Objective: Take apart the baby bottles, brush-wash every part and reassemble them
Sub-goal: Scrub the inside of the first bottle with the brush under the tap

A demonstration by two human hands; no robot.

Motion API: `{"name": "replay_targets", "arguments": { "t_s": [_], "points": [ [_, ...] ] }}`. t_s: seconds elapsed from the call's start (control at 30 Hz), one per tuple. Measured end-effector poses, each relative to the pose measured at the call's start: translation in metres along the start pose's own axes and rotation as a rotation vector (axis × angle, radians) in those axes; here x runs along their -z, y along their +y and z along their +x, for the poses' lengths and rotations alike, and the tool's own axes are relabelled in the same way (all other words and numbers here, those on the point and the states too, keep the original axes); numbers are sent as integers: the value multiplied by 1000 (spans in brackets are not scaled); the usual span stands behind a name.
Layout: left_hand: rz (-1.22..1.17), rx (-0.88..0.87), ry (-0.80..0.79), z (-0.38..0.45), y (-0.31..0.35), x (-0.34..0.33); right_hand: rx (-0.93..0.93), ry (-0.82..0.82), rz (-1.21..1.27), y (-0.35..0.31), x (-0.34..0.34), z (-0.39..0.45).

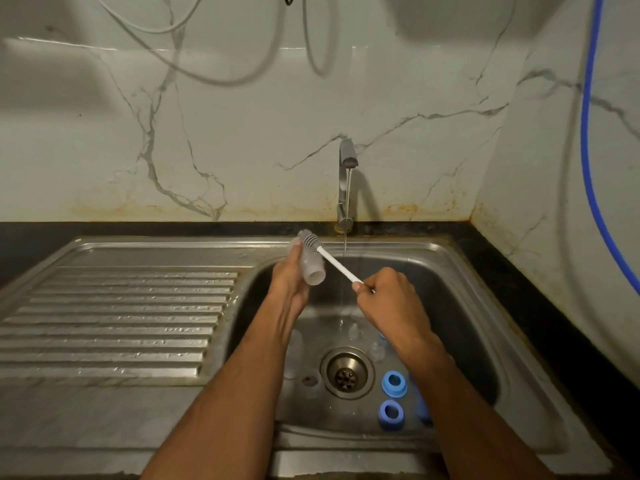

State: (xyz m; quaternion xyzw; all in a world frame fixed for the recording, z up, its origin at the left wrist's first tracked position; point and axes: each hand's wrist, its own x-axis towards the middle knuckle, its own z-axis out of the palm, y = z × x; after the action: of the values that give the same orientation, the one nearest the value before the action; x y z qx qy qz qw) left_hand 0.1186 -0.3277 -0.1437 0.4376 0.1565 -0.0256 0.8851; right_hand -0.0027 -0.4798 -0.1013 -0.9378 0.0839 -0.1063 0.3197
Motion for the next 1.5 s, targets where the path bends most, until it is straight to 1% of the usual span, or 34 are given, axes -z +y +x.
{"name": "replay_targets", "arguments": {
  "t_s": [0.07, 0.17, 0.23, 0.3, 0.47, 0.53, 0.63, 0.73, 0.83, 0.93, 1.03, 1.07, 1.13, 1.2, 1.27, 1.37, 1.43, 1.5],
  "points": [
    [-17, 15, -32, -4, -4, -3, -16, 6, 15, -5, -3, 0],
    [-49, 12, -40, -3, 2, 0, 5, -44, 34, -4, -2, -3],
    [-123, -10, -10, 3, 13, 5, 31, -82, 24, 1, 2, -4],
    [-145, -9, 38, 9, 19, 10, 48, -94, 2, 2, 5, -4],
    [-78, 40, 3, 3, 1, 4, 31, -11, -55, -10, -8, -1],
    [-78, 49, -9, 4, -3, 3, 21, -4, -41, -12, -9, 0],
    [-54, 22, 47, 11, 4, 8, 18, -59, 12, -8, -2, -1],
    [-112, -10, 96, 17, 14, 15, 22, -113, 30, -5, 1, 0],
    [-139, -13, 90, 26, 13, 23, 26, -137, 39, -3, 2, -1],
    [-69, -39, 64, 19, 8, 18, 21, -102, 46, -5, -2, -4],
    [78, -79, 91, 8, -2, 6, 9, -28, -12, -12, -8, -3],
    [89, -88, 102, 4, -3, 4, 8, -26, -7, -14, -8, -3],
    [0, -57, 85, 7, 0, 8, 13, -65, 24, -14, -3, -4],
    [-108, -37, 32, 14, 9, 14, 28, -109, 33, -12, 2, -6],
    [-110, -19, 19, 21, 12, 20, 32, -136, 54, -8, 6, -7],
    [-116, -2, 77, 24, 10, 26, 19, -137, 62, -4, 5, -9],
    [-109, -12, 80, 23, 4, 23, 16, -95, 37, -5, 0, -9],
    [-27, -20, 104, 19, -4, 16, 10, -43, 1, -9, -4, -8]
  ]
}}
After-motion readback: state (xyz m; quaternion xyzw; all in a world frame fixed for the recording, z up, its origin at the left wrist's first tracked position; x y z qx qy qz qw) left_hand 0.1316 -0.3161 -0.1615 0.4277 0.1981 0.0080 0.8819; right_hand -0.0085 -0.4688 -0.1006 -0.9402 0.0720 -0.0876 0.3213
